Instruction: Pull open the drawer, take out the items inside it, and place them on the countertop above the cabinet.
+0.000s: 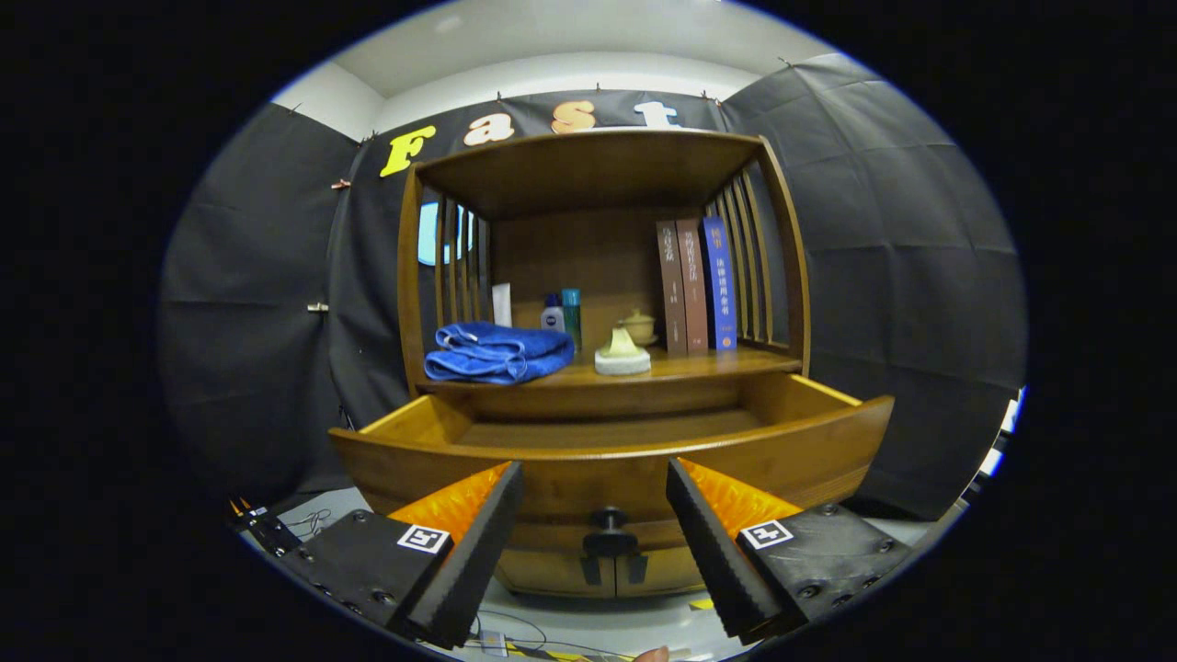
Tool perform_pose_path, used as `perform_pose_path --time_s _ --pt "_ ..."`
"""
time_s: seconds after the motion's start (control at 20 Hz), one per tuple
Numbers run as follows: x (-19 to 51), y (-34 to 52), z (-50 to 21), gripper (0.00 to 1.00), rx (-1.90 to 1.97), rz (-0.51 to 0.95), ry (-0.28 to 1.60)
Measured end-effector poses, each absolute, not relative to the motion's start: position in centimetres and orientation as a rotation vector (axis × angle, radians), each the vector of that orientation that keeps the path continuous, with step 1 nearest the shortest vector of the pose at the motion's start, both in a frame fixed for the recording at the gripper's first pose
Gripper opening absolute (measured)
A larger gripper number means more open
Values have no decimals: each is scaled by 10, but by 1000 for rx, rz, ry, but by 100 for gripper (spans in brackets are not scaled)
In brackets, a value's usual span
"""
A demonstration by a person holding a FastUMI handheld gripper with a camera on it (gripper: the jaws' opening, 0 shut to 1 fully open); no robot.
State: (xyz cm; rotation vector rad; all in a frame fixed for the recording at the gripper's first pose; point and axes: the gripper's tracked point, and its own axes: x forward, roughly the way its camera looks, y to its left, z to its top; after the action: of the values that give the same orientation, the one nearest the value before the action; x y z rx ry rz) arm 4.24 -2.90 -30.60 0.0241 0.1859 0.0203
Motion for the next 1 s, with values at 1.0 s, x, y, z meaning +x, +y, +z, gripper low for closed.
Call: perform_pose_path --time_s 1.0 --pt "106 -32 -346 98 -45 -24 236"
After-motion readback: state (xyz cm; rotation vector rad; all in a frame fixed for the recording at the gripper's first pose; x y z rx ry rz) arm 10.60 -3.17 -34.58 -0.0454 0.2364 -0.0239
